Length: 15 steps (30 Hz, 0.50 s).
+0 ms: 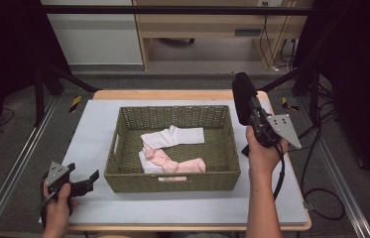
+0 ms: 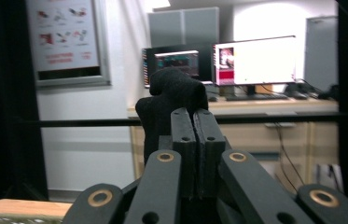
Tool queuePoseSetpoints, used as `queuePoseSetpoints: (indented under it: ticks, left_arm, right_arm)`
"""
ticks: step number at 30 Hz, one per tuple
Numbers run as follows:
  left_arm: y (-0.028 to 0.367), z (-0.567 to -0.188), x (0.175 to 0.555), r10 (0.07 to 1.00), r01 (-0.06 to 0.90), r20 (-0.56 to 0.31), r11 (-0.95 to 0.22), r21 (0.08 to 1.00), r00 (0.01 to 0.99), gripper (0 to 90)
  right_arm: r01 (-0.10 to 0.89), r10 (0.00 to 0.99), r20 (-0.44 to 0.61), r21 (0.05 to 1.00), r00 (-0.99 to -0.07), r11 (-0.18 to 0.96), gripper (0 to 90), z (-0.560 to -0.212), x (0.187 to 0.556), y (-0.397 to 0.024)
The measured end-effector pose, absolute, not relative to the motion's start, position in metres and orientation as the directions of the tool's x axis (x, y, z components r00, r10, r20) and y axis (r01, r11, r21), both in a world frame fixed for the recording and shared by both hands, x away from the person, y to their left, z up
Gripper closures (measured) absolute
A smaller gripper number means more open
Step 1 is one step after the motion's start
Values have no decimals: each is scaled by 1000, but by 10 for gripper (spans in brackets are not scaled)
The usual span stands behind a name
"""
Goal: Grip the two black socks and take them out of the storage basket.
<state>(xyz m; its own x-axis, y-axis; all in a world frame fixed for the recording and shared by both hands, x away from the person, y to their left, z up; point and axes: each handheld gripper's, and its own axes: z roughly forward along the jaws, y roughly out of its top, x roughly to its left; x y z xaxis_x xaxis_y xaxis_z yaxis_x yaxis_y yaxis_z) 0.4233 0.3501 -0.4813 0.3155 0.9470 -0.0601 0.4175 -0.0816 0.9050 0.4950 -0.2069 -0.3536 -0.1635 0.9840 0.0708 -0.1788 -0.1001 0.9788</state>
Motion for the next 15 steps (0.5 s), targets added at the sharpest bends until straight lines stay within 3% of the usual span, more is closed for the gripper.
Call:
queuePoseSetpoints:
  ticks: [7,11,12,13,15]
  left_arm:
    - [350,-481,423,948,417,-64,-76,906,311,27]
    - [352,-481,423,947,420,-77,-64,905,311,24]
    - [352,-481,423,948,420,-77,-64,905,310,24]
    - [352,-481,423,948,417,-76,-64,907,310,24]
    - [351,-481,423,948,416,-73,-66,907,310,24]
  right_arm:
    - [-120,990,112,985,-83,-121,889,-369,493,-230]
    - [-34,988,144,989,-51,-146,873,-381,498,-241]
    - [-16,986,157,987,-51,-158,833,-382,498,-242]
    - [17,983,173,985,-53,-172,680,-385,499,-245]
    - [26,984,167,986,-63,-166,605,-385,497,-246]
